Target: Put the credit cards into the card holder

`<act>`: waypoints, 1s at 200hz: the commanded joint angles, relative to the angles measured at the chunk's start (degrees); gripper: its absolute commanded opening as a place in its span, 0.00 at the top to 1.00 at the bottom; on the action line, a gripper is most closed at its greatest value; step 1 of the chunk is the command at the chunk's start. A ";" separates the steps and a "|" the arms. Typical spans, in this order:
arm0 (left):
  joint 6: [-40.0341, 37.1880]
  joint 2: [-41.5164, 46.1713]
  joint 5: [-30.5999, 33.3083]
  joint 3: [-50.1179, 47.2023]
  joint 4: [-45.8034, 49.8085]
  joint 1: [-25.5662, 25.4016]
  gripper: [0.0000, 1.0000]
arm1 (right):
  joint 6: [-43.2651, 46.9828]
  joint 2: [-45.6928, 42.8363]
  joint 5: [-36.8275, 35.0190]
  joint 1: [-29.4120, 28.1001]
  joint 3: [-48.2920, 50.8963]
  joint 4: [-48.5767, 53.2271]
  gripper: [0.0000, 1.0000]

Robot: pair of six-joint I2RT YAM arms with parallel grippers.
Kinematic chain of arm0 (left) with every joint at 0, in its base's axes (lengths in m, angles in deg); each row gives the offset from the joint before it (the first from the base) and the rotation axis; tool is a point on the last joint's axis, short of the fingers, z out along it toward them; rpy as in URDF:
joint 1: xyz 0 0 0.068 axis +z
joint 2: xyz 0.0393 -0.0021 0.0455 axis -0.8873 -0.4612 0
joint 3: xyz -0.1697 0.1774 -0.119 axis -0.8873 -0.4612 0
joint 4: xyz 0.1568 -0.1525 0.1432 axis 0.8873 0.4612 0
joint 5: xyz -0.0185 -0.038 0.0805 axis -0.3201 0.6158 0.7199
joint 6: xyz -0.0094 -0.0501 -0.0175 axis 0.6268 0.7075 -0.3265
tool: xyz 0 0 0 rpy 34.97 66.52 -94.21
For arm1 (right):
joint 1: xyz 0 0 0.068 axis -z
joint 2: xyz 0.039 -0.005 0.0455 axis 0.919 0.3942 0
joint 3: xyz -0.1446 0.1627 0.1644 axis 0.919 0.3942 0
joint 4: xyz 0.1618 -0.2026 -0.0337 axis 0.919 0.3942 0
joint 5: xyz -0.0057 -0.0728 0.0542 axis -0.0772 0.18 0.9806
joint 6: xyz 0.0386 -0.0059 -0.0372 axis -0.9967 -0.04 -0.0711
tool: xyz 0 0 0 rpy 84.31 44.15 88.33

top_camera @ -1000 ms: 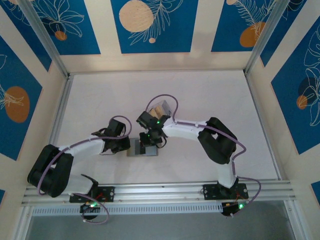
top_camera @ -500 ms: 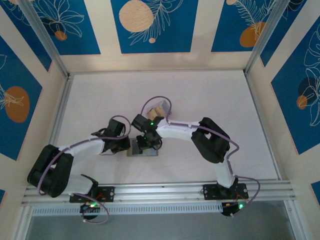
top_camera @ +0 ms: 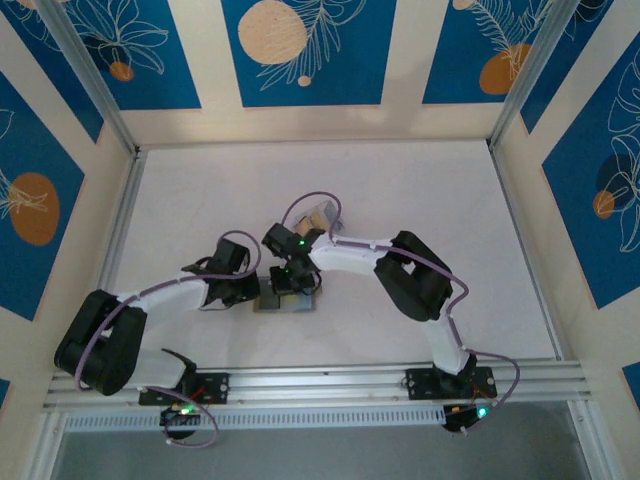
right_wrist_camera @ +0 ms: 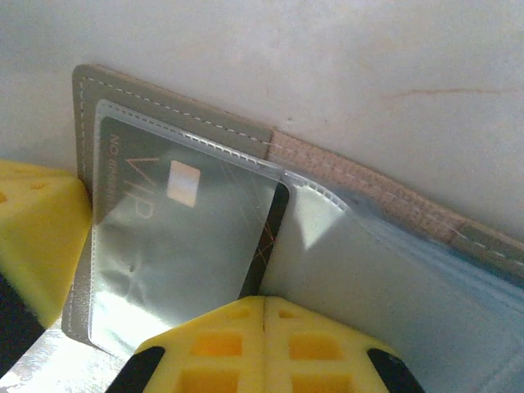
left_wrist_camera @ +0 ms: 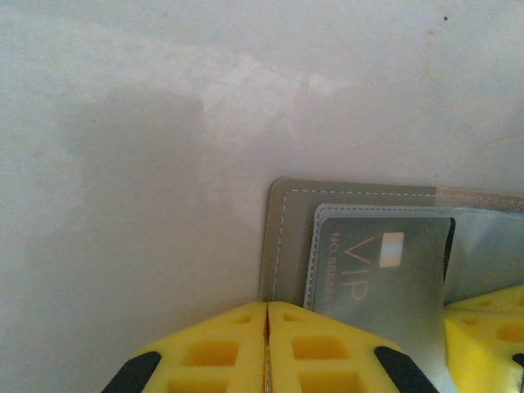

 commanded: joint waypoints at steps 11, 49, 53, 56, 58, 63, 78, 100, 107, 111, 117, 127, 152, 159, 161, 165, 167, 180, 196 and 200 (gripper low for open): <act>0.13 -2.73 0.06 -2.68 -1.03 -0.99 0.92 | 2.08 -2.40 -1.81 -1.04 -2.13 1.98 1.00; 0.57 -3.60 0.58 -2.94 -1.27 -0.88 0.92 | 6.53 -5.68 -7.56 0.26 -3.24 11.03 0.97; 0.57 -3.72 0.53 -2.99 -1.41 -0.92 0.92 | 6.82 -5.68 -8.07 0.47 -3.20 11.48 0.97; 0.65 -3.78 0.49 -3.02 -1.48 -0.90 0.92 | 7.01 -5.66 -8.42 0.56 -3.17 11.80 0.96; 0.66 -3.82 0.49 -3.03 -1.50 -0.92 0.92 | 7.07 -5.71 -8.61 0.63 -3.16 11.94 0.96; 0.66 -3.83 0.40 -3.11 -1.69 -0.91 0.92 | 7.25 -5.72 -8.86 0.80 -3.11 12.08 0.95; 0.75 -3.84 0.40 -3.31 -1.89 -0.91 0.92 | 7.53 -5.42 -8.69 1.48 -2.69 11.93 0.89; 0.75 -3.61 0.32 -3.31 -1.84 -0.92 0.92 | 7.61 -5.15 -6.74 2.51 -1.79 9.72 0.75; 0.75 -3.65 0.22 -3.29 -1.86 -0.90 0.92 | 7.65 -4.79 -5.98 2.84 -1.69 9.15 0.73; 0.75 -3.65 0.18 -3.23 -1.85 -0.90 0.92 | 7.79 -4.57 -5.68 2.90 -1.69 8.88 0.72; 0.67 -3.65 0.14 -3.14 -1.85 -0.86 0.92 | 7.95 -4.17 -5.39 3.01 -1.88 8.61 0.70; 0.66 -3.57 0.13 -3.16 -1.76 -0.90 0.92 | 8.22 -3.45 -5.50 3.06 -2.19 8.47 0.67; 0.59 -3.39 0.18 -3.03 -1.65 -0.90 0.92 | 8.47 -1.83 -6.22 3.16 -2.92 8.40 0.62; 0.64 -3.35 0.13 -3.03 -1.63 -0.90 0.92 | 8.66 -1.37 -6.08 3.20 -2.86 8.09 0.61; 0.59 -3.38 0.09 -3.03 -1.67 -0.90 0.92 | 8.73 -1.28 -5.96 3.24 -2.90 8.00 0.61; 0.58 -3.35 0.05 -3.03 -1.66 -0.91 0.92 | 8.91 -1.11 -5.77 3.25 -2.83 7.72 0.61; 0.58 -3.45 0.05 -3.03 -1.67 -0.95 0.92 | 8.93 -1.01 -5.72 3.19 -2.76 7.62 0.61; 0.58 -3.48 0.05 -3.08 -1.76 -0.90 0.92 | 9.18 -0.37 -5.56 3.21 -2.87 7.35 0.60; 0.57 -3.61 0.05 -3.08 -1.81 -0.92 0.92 | 9.54 0.14 -5.37 3.13 -3.13 7.32 0.60; 0.57 -3.57 0.05 -3.12 -1.81 -0.90 0.92 | 9.62 0.16 -5.21 3.14 -3.16 7.26 0.60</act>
